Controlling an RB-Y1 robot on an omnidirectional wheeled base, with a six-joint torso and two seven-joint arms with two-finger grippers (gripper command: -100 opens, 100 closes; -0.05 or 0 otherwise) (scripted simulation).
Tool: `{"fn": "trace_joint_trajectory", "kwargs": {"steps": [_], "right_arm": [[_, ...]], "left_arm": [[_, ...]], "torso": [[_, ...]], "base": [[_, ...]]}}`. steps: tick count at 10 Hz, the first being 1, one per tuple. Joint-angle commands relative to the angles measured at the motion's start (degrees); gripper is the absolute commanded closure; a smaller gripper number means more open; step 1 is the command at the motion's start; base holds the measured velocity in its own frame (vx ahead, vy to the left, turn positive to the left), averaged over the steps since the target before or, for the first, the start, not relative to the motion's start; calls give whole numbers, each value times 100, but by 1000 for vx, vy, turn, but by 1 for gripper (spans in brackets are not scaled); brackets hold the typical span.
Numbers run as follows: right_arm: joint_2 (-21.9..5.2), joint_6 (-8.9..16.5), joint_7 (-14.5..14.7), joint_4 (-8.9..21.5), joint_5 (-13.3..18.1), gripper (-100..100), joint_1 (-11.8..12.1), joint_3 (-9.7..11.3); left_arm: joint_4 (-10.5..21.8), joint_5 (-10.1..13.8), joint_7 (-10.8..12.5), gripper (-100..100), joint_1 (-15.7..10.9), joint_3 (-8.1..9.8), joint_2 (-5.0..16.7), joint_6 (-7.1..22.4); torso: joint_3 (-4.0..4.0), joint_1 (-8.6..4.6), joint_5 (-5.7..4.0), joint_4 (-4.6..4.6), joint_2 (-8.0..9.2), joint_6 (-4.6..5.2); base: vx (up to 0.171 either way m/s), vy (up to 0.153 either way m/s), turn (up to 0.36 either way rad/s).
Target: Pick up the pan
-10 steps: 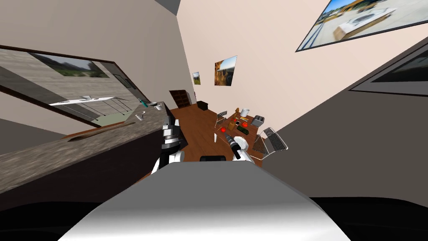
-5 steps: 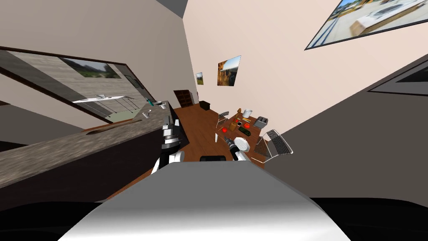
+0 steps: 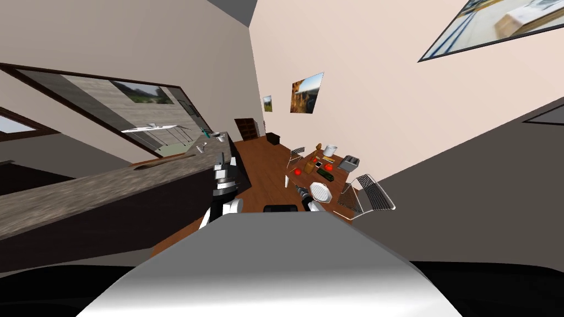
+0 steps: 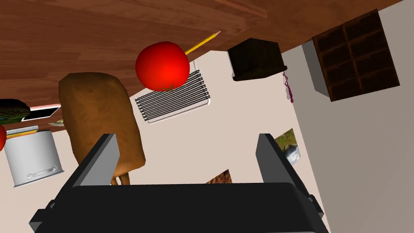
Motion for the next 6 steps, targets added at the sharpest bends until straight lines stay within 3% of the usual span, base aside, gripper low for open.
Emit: {"fn": "trace_joint_trajectory", "kwargs": {"steps": [1,2,4,6], "right_arm": [[-130,260,19,286,229,-100,-47,209],[-130,260,19,438,229,-100,-47,209],[-176,572,74,864,571,-100,-136,466],[-176,572,74,1012,571,-100,-136,466]], "left_arm": [[0,0,0,0,0,0,0,0],[0,0,0,0,0,0,0,0],[0,0,0,0,0,0,0,0],[0,0,0,0,1,0,0,0]], "torso": [[0,0,0,0,0,0],[-2,-1,1,0,-3,0],[-2,0,1,-1,-4,1],[-3,1,1,-1,-6,2]], "base": [[14,-13,141],[13,-12,69],[19,-9,113],[14,-8,39]]}}
